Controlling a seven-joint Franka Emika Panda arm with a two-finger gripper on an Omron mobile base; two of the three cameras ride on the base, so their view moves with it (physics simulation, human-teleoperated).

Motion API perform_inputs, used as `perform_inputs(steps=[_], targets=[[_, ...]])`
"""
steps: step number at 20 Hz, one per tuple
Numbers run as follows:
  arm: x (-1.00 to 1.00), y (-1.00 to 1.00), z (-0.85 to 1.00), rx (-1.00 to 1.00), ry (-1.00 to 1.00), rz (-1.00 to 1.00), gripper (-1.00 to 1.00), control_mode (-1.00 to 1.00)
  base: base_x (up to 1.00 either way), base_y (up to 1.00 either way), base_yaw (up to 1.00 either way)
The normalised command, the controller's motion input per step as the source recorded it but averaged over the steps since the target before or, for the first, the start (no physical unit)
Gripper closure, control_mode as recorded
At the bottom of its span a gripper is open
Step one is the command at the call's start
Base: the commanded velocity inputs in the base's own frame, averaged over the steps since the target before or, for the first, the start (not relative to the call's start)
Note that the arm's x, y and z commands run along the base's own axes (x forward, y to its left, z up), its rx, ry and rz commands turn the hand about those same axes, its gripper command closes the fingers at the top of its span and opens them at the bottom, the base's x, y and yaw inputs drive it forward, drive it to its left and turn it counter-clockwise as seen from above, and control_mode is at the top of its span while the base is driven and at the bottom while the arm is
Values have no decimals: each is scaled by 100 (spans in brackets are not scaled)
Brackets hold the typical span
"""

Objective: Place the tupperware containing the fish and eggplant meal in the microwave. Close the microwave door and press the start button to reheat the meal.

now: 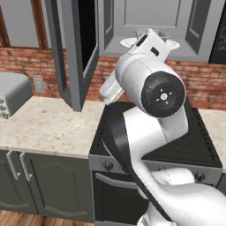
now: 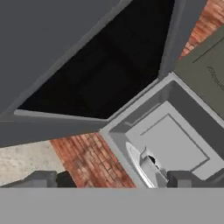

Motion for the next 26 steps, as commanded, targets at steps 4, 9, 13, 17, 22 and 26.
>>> perform_inputs(steps=[4, 9, 13, 17, 22, 26], targets=[[-43, 100, -21, -62, -11, 0, -100, -100, 0, 0, 0], [-36, 100, -34, -56, -17, 0, -100, -100, 0, 0, 0], [-34, 99, -59, -50, -30, 0, -100, -100, 0, 0, 0], [8, 83, -15, -32, -7, -1, -100, -100, 0, 0, 0], [45, 69, 0, -19, 0, -7, -100, -100, 0, 0, 0], [53, 55, 0, -11, 0, -11, -100, -100, 0, 0, 0]])
